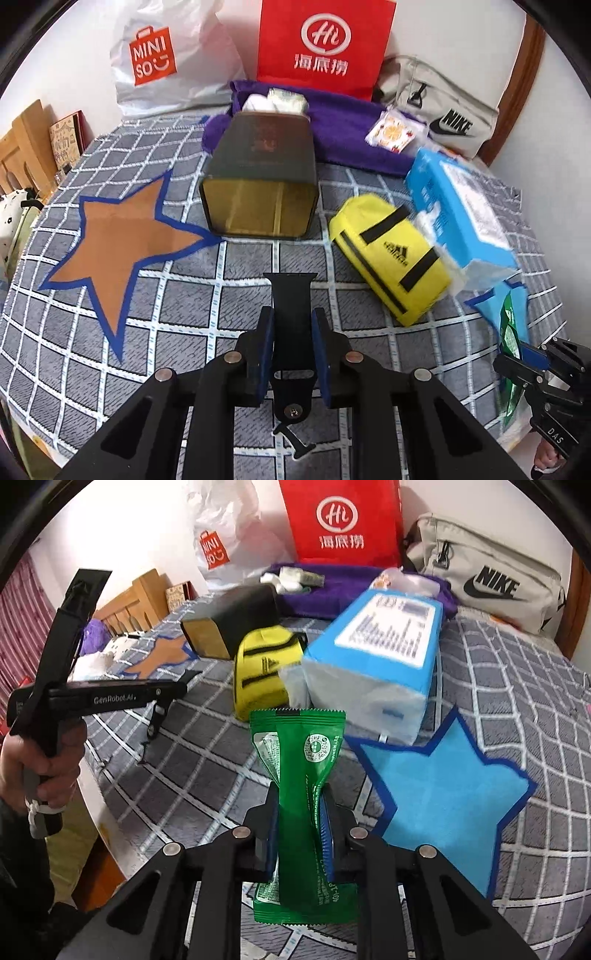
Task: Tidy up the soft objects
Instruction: 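Carry the black strap with the left tool while the right tool carries the green packet to the towel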
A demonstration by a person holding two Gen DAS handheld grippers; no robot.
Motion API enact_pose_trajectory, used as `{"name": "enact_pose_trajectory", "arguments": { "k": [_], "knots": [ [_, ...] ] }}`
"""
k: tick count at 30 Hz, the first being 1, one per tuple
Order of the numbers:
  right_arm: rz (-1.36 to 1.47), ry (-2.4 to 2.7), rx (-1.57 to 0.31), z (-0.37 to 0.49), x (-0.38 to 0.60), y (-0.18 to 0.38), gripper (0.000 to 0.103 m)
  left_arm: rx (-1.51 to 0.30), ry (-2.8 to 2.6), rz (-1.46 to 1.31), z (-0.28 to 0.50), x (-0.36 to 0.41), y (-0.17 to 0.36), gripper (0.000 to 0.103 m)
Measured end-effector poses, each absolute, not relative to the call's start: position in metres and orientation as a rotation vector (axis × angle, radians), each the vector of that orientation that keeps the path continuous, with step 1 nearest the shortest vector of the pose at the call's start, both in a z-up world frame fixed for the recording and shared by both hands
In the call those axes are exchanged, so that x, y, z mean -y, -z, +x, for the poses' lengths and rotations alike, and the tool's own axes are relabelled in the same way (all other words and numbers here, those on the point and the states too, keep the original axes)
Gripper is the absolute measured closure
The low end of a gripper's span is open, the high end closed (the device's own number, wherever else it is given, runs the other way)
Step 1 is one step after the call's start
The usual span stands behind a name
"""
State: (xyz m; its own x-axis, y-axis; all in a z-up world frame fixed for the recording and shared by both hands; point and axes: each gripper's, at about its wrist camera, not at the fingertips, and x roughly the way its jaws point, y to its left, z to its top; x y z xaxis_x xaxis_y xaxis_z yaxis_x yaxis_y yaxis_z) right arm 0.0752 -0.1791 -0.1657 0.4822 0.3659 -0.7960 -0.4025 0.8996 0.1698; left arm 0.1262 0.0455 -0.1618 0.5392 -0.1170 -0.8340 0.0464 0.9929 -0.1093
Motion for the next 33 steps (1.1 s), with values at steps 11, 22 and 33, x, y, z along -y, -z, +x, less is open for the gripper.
{"name": "enact_pose_trajectory", "arguments": {
  "k": [11,22,33],
  "knots": [
    [-0.039,-0.45,-0.889,0.084,0.181,0.123,0.084,-0.921,0.117,-0.075,0.125,-0.044,0.115,0.083],
    [-0.034,-0.422,-0.815,0.106,0.187,0.084,0.084,-0.841,0.106,-0.09,0.136,-0.047,0.072,0.083],
    [-0.026,-0.424,-0.761,0.148,0.184,0.055,0.084,-0.814,0.106,-0.075,0.167,-0.043,0.052,0.083]
  ]
}}
